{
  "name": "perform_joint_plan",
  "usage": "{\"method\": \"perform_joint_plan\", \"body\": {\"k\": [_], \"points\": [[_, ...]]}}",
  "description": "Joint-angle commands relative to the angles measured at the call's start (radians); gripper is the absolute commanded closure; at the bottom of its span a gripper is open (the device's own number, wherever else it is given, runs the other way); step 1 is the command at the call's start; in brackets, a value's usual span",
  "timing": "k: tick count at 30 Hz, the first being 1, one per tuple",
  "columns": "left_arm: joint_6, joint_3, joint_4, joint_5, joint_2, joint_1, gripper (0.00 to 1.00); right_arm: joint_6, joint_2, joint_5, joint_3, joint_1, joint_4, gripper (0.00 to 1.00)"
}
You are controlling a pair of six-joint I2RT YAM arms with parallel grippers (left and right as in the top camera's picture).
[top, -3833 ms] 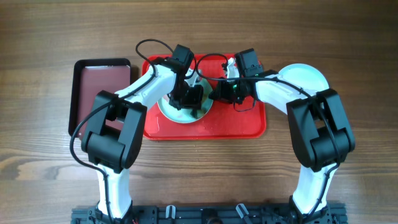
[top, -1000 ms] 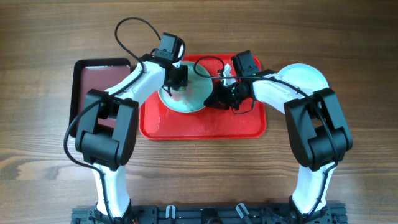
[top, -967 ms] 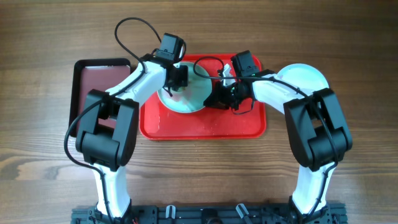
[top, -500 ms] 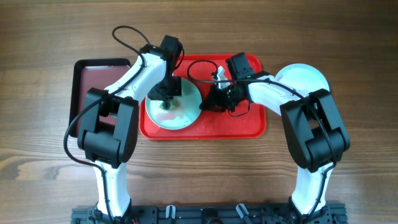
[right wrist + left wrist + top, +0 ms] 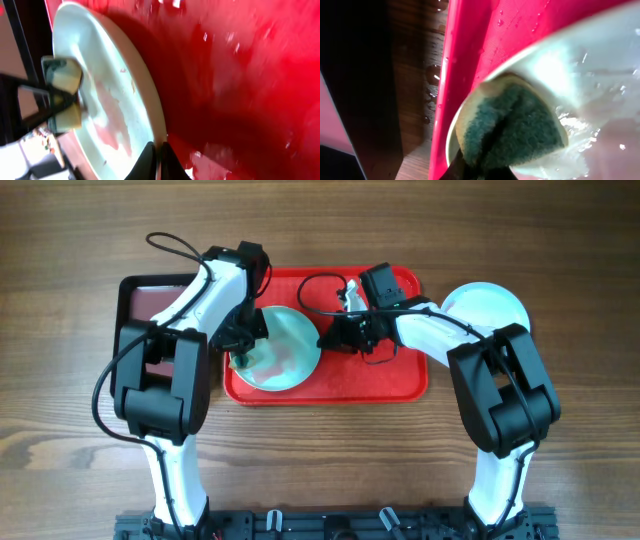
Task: Clean dirty plates on tray and stack at the side
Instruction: 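Keep scrubbing the blue plate in circles with the left-held sponge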
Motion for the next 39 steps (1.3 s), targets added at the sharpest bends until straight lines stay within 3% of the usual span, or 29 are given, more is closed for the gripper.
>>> {"method": "perform_joint_plan", "body": {"k": [1, 5, 8, 12, 14, 20, 24, 35, 39], "points": [[-0.033, -0.007, 0.034, 0.01, 0.017, -0.019, 0.96, 0.072, 0.032, 0.144, -0.014, -0.007, 0.025, 0.96], [-0.056, -0.105, 0.065, 0.14, 0.018, -0.026, 0.96, 0.074, 0.032, 0.151, -0.014, -0.007, 0.024, 0.96], [-0.096, -0.144, 0.075, 0.148, 0.017, -0.025, 0.96, 0.073, 0.032, 0.151, -0.014, -0.007, 0.024, 0.96], [-0.279, -0.152, 0.135, 0.118, 0.017, -0.025, 0.96, 0.072, 0.032, 0.151, -0.014, -0.007, 0.017, 0.96], [-0.357, -0.152, 0.18, 0.029, 0.017, -0.025, 0.96, 0.071, 0.032, 0.151, -0.014, -0.007, 0.016, 0.96], [-0.362, -0.151, 0.214, -0.373, 0.017, -0.027, 0.96, 0.071, 0.032, 0.151, -0.014, -0.007, 0.016, 0.96], [-0.362, -0.152, 0.206, -0.483, 0.017, -0.027, 0.96, 0.071, 0.032, 0.151, -0.014, -0.007, 0.016, 0.96], [-0.355, -0.146, 0.239, -0.542, 0.017, -0.107, 0.96, 0.074, 0.032, 0.151, -0.014, -0.007, 0.001, 0.96], [-0.212, -0.146, 0.302, -0.388, 0.017, -0.148, 0.96, 0.063, 0.032, 0.126, -0.014, -0.007, 0.016, 0.96]]}}
